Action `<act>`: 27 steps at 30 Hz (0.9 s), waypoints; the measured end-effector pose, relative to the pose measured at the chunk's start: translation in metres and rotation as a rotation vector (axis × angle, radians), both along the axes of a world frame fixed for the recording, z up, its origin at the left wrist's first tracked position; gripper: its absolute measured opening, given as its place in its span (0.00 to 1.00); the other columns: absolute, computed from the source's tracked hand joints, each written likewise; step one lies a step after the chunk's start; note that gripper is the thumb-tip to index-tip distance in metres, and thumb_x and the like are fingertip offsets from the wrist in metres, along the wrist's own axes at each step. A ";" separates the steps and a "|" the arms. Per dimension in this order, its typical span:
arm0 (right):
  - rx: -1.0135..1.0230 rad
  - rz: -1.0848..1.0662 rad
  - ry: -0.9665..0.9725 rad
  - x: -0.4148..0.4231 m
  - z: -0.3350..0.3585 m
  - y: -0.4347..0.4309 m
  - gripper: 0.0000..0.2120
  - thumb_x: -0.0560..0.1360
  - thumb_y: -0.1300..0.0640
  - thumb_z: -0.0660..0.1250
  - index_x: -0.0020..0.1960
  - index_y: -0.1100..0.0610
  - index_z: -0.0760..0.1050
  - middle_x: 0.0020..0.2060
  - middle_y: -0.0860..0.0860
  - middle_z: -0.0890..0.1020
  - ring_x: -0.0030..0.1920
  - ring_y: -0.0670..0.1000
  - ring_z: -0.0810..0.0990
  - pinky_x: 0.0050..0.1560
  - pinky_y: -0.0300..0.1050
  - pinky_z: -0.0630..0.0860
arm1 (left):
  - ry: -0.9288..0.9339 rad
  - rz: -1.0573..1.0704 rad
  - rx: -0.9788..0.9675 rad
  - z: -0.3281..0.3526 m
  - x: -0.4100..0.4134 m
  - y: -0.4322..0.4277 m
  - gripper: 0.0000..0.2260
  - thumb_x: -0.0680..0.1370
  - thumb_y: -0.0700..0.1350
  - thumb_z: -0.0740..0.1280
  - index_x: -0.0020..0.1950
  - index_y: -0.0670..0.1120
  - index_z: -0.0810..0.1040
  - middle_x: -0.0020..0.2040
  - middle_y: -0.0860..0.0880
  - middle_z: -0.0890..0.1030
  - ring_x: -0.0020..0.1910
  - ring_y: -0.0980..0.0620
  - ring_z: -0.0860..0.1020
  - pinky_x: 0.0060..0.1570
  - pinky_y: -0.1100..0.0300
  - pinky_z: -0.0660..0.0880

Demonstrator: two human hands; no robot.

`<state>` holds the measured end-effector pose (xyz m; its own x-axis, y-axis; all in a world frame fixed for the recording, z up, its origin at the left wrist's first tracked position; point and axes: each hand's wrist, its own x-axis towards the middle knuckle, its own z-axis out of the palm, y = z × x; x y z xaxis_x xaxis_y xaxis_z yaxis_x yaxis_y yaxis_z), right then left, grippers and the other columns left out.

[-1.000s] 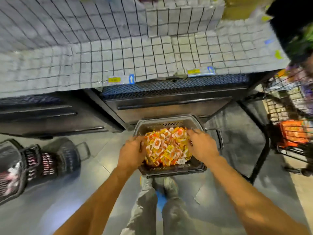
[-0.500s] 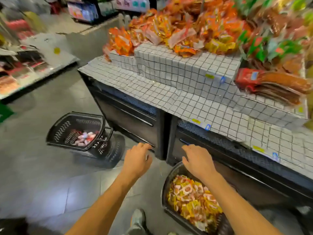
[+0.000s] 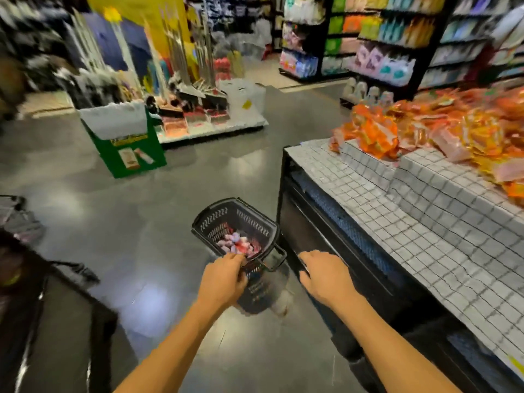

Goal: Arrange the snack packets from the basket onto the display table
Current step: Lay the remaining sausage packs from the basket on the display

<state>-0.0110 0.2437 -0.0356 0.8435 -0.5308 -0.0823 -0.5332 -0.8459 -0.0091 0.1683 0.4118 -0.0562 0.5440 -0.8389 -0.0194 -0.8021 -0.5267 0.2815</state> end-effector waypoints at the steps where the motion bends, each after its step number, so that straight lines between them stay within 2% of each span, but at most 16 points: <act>1: 0.007 0.024 -0.002 0.022 -0.001 -0.001 0.19 0.79 0.48 0.60 0.68 0.53 0.70 0.58 0.53 0.79 0.57 0.58 0.78 0.54 0.52 0.75 | 0.010 0.019 0.007 0.000 0.018 0.003 0.10 0.74 0.49 0.61 0.53 0.52 0.76 0.50 0.49 0.77 0.49 0.42 0.78 0.45 0.48 0.76; 6: 0.021 0.125 0.005 0.112 -0.007 -0.017 0.18 0.79 0.47 0.60 0.66 0.53 0.71 0.57 0.53 0.79 0.56 0.57 0.79 0.52 0.51 0.74 | 0.028 0.076 0.057 -0.002 0.088 0.004 0.06 0.72 0.51 0.54 0.44 0.50 0.66 0.44 0.47 0.75 0.45 0.41 0.77 0.38 0.51 0.68; 9: 0.023 0.163 0.002 0.148 -0.013 -0.038 0.18 0.78 0.49 0.60 0.65 0.53 0.73 0.56 0.53 0.80 0.54 0.58 0.80 0.51 0.52 0.75 | 0.046 0.123 0.040 -0.010 0.116 -0.011 0.17 0.71 0.52 0.53 0.52 0.48 0.75 0.49 0.47 0.78 0.48 0.42 0.78 0.44 0.50 0.74; 11: 0.026 0.175 0.011 0.169 -0.019 -0.057 0.18 0.78 0.48 0.59 0.65 0.53 0.73 0.56 0.53 0.80 0.54 0.58 0.80 0.51 0.52 0.76 | 0.052 0.155 0.031 -0.014 0.131 -0.027 0.20 0.72 0.53 0.53 0.57 0.49 0.76 0.52 0.48 0.79 0.50 0.43 0.78 0.48 0.51 0.75; 17: 0.009 0.269 0.028 0.227 -0.040 -0.129 0.17 0.78 0.47 0.59 0.64 0.53 0.73 0.55 0.53 0.80 0.53 0.57 0.80 0.51 0.52 0.75 | 0.031 0.225 0.019 -0.025 0.171 -0.089 0.13 0.79 0.49 0.60 0.61 0.50 0.76 0.57 0.49 0.79 0.54 0.47 0.77 0.52 0.55 0.73; 23: 0.049 0.350 0.043 0.291 -0.055 -0.190 0.17 0.78 0.47 0.60 0.63 0.52 0.73 0.55 0.52 0.80 0.53 0.56 0.80 0.51 0.51 0.77 | 0.041 0.337 0.040 -0.032 0.210 -0.134 0.12 0.79 0.49 0.60 0.60 0.49 0.76 0.56 0.48 0.80 0.51 0.47 0.78 0.51 0.54 0.75; 27: 0.091 0.366 0.081 0.324 -0.071 -0.215 0.17 0.78 0.48 0.59 0.65 0.53 0.72 0.55 0.53 0.79 0.53 0.58 0.80 0.50 0.52 0.76 | 0.077 0.357 0.109 -0.044 0.236 -0.151 0.14 0.80 0.51 0.57 0.60 0.49 0.76 0.57 0.48 0.79 0.53 0.46 0.78 0.52 0.53 0.75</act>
<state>0.3130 0.0291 -0.1061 0.9647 -0.1828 -0.1897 -0.1977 -0.9782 -0.0628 0.4046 0.2609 -0.1002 0.7954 -0.5871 -0.1506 -0.5409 -0.7997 0.2606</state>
